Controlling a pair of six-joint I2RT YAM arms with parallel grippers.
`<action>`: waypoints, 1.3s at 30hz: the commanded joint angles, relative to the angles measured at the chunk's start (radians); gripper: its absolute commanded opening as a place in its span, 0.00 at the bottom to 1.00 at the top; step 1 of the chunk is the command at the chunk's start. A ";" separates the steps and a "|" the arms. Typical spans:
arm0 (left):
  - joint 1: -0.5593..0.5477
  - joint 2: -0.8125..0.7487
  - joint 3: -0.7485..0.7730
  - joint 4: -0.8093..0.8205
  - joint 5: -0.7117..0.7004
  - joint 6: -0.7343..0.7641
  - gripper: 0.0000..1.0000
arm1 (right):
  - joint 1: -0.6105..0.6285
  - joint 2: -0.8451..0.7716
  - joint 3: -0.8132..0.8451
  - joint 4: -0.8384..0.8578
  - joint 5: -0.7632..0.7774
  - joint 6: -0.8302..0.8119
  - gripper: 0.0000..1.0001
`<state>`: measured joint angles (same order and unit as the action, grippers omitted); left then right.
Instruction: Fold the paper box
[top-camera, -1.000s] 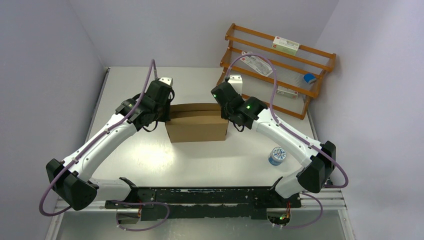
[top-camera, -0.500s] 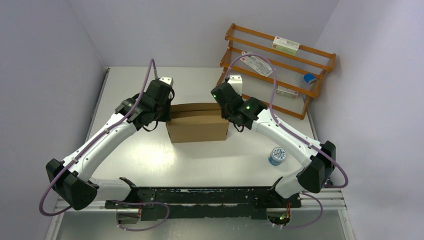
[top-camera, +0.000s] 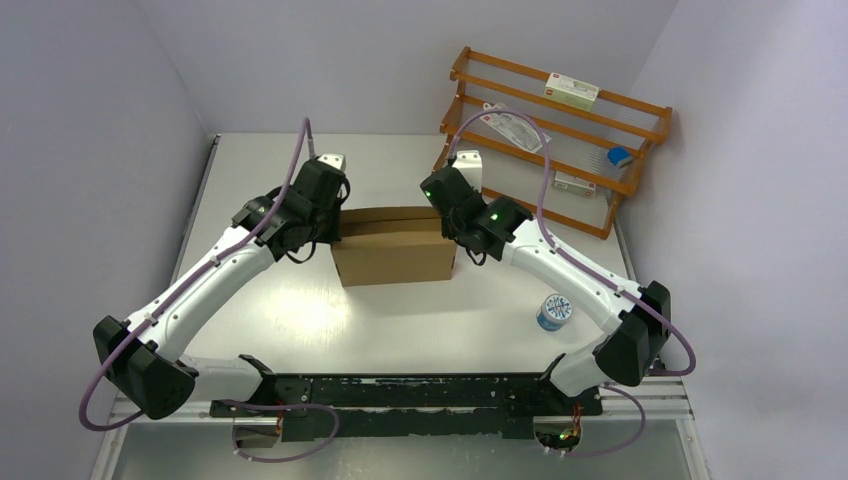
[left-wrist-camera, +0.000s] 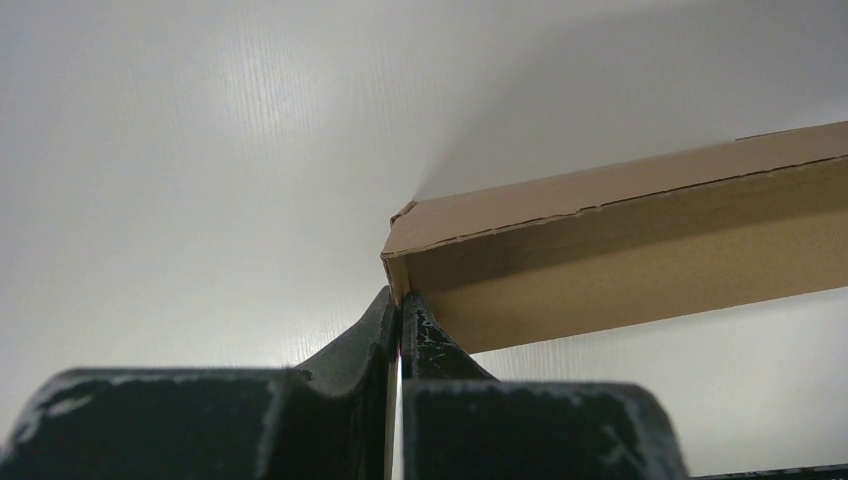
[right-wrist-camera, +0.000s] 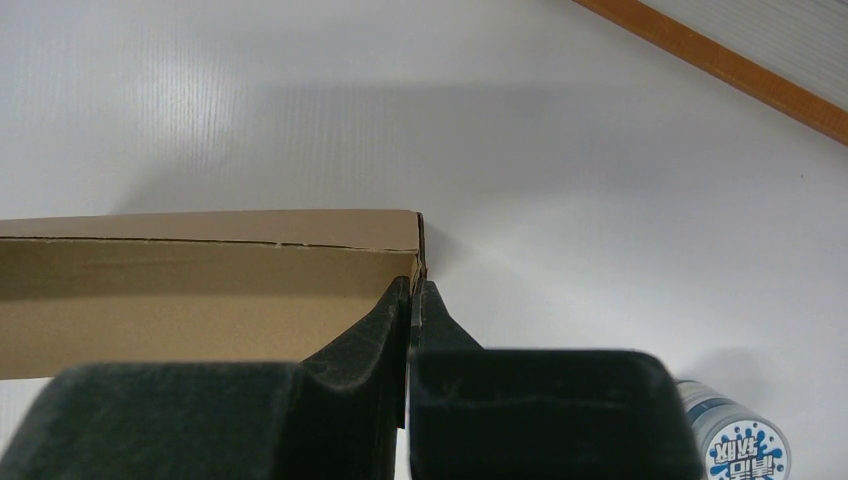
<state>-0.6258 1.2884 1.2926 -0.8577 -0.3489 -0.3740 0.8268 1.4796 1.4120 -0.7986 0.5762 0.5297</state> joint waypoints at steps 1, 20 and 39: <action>-0.031 0.003 -0.033 0.058 0.065 -0.007 0.05 | 0.037 0.025 -0.041 0.029 -0.116 0.025 0.00; -0.030 -0.186 -0.232 0.227 0.150 -0.067 0.21 | 0.041 -0.079 -0.148 0.119 -0.106 0.049 0.08; -0.022 -0.371 -0.237 0.283 0.076 -0.117 0.71 | -0.005 -0.198 -0.107 0.188 -0.199 0.011 0.65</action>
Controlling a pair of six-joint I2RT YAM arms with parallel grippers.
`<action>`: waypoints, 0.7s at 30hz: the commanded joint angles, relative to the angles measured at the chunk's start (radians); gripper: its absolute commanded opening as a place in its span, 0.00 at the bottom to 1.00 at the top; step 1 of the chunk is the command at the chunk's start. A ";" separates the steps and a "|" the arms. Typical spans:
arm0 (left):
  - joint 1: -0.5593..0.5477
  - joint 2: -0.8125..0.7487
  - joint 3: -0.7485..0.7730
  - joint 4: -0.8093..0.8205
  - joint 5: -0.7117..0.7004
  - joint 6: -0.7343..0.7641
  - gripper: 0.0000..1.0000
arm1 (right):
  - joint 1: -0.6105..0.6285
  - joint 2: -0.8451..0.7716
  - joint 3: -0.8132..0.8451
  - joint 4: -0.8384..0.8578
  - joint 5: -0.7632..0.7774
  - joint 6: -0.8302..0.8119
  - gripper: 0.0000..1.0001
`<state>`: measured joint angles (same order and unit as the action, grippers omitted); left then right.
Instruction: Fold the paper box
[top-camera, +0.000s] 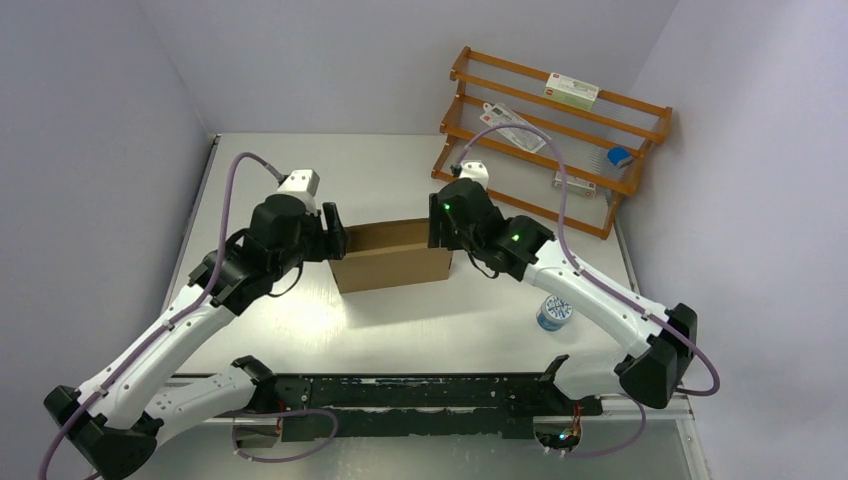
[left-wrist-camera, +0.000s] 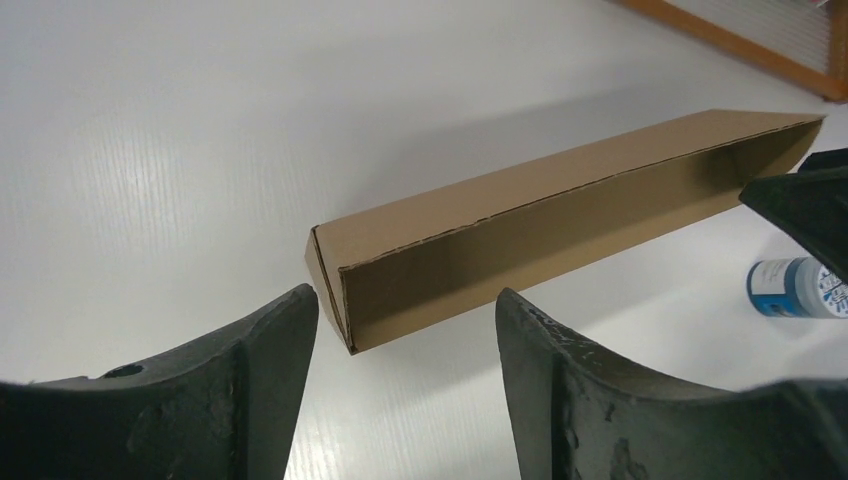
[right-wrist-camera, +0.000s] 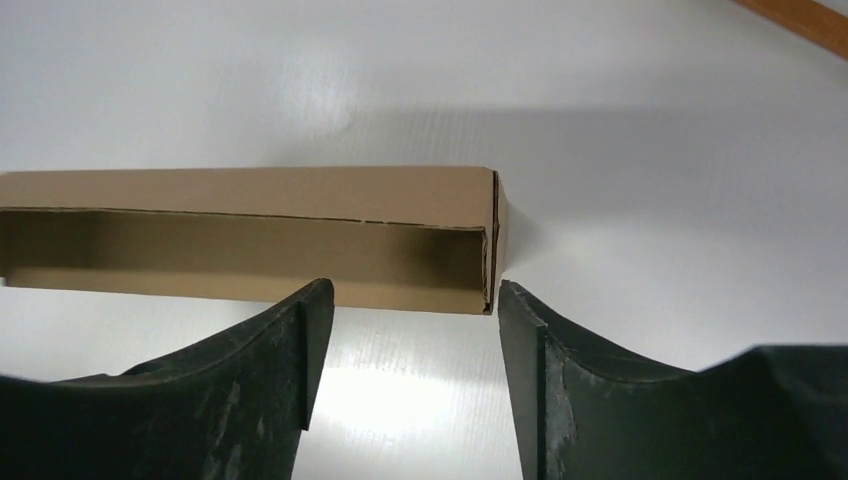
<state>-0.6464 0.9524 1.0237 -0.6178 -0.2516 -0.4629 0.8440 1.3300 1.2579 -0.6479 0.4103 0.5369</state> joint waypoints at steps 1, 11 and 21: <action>0.001 -0.036 0.032 0.046 -0.025 -0.030 0.70 | -0.029 -0.054 0.050 0.042 -0.030 0.008 0.66; 0.079 0.008 0.049 0.096 -0.033 -0.037 0.55 | -0.128 -0.089 -0.021 0.207 -0.020 0.097 0.55; 0.094 0.020 -0.030 0.093 0.004 -0.053 0.32 | -0.144 -0.053 -0.102 0.233 -0.054 0.096 0.48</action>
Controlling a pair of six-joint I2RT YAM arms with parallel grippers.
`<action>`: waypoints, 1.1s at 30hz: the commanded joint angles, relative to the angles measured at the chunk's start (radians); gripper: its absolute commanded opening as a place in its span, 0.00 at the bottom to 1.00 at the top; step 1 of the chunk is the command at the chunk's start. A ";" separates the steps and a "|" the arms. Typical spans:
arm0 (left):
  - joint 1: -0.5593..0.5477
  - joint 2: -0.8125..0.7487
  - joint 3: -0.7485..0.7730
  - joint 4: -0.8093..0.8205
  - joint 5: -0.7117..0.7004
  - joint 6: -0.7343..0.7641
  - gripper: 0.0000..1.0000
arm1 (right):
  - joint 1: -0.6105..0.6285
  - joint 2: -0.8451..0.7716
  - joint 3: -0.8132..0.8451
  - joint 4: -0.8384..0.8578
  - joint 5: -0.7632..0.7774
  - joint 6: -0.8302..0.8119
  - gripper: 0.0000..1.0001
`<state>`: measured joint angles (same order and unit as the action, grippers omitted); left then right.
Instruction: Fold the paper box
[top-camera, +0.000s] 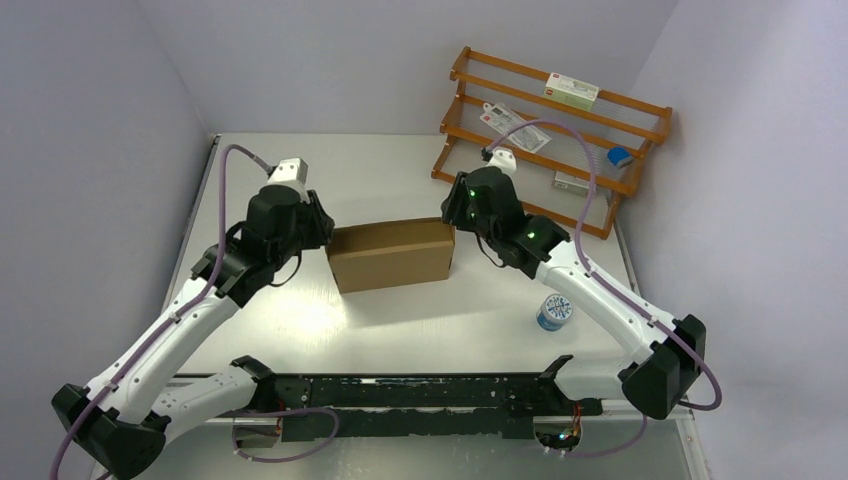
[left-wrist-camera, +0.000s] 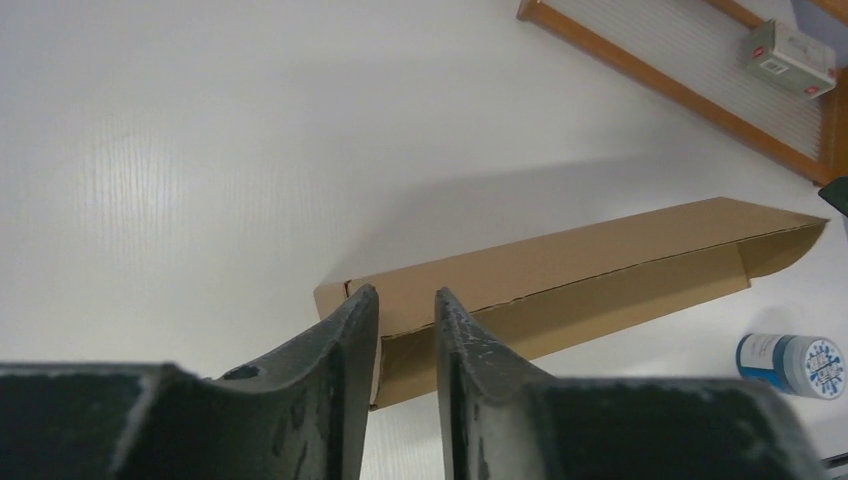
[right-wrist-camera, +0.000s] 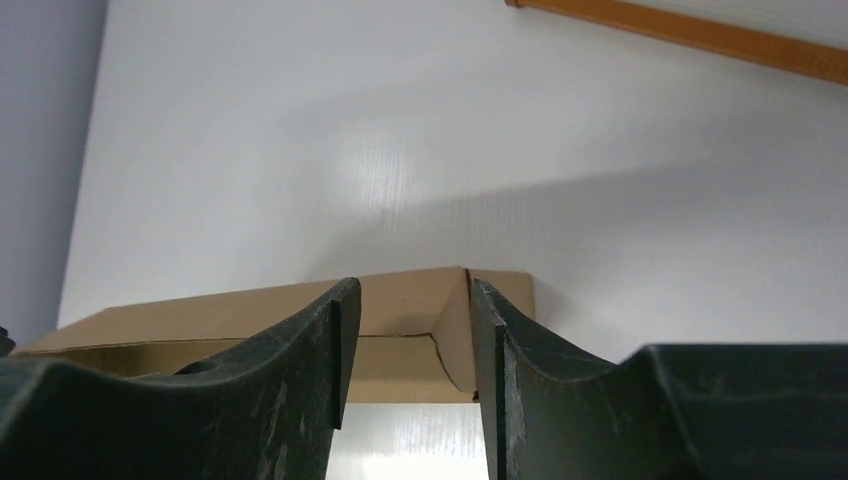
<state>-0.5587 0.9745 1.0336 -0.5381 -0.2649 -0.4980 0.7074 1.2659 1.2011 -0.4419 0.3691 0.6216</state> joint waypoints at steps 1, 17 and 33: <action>0.007 -0.007 -0.053 0.009 0.019 -0.021 0.30 | -0.008 0.009 -0.062 0.028 -0.024 0.007 0.47; 0.008 -0.056 -0.166 0.036 0.117 -0.088 0.29 | -0.008 -0.012 -0.161 0.105 -0.123 -0.036 0.46; 0.006 0.020 -0.318 0.033 0.271 -0.131 0.66 | 0.044 -0.097 -0.365 -0.023 -0.289 -0.132 0.68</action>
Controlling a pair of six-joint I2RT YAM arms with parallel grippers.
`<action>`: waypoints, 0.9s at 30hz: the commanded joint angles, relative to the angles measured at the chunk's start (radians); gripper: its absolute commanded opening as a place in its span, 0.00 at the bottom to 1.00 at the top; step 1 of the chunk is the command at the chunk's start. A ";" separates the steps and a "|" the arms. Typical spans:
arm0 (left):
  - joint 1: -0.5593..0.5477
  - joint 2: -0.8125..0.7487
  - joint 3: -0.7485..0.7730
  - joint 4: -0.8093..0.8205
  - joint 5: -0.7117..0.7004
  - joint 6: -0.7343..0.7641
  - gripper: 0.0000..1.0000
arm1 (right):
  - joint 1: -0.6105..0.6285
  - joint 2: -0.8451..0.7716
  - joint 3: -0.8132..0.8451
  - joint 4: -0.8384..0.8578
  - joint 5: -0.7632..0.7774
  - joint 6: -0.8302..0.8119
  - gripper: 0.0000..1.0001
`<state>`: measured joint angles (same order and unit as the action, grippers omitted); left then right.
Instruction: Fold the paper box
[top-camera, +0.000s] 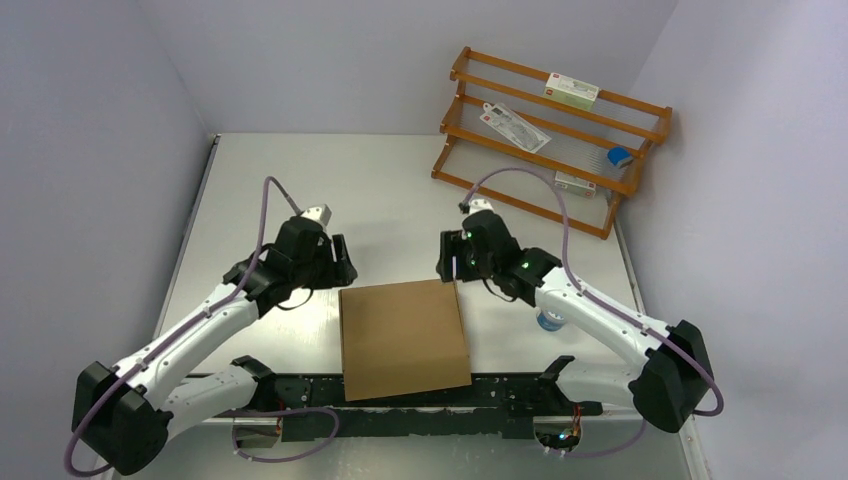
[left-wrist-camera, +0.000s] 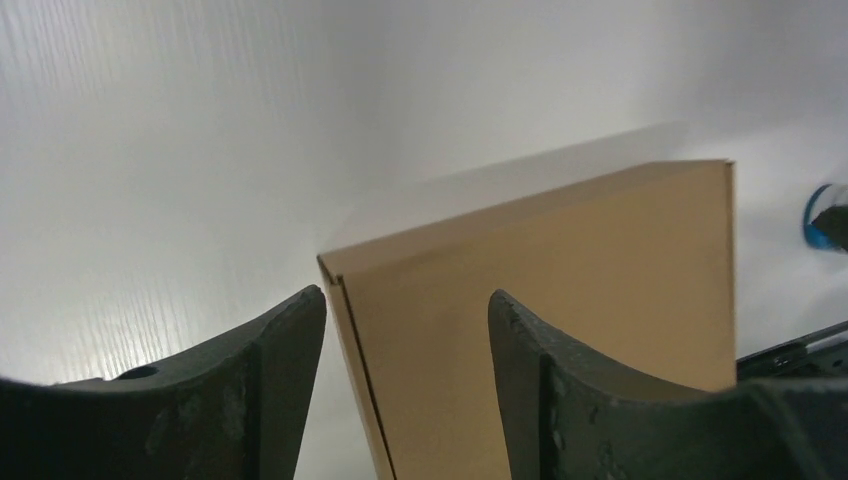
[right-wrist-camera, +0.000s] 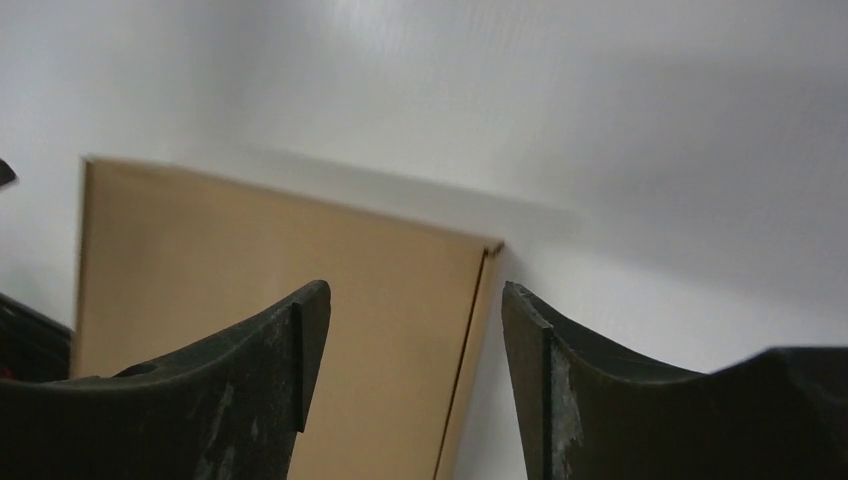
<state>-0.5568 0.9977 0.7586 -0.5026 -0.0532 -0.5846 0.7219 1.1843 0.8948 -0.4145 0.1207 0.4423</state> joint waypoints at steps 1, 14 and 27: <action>0.005 -0.009 -0.057 -0.012 0.058 -0.051 0.66 | 0.036 -0.022 -0.085 -0.051 -0.047 0.063 0.70; 0.005 0.042 -0.170 0.095 0.112 -0.102 0.67 | 0.040 0.091 -0.181 0.139 -0.171 0.164 0.63; 0.010 0.199 -0.058 0.185 0.000 -0.045 0.67 | -0.050 0.531 0.189 0.378 -0.123 -0.024 0.55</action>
<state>-0.5346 1.1660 0.6411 -0.4168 -0.0799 -0.6601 0.6903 1.6032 0.9604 -0.2047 0.0162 0.4908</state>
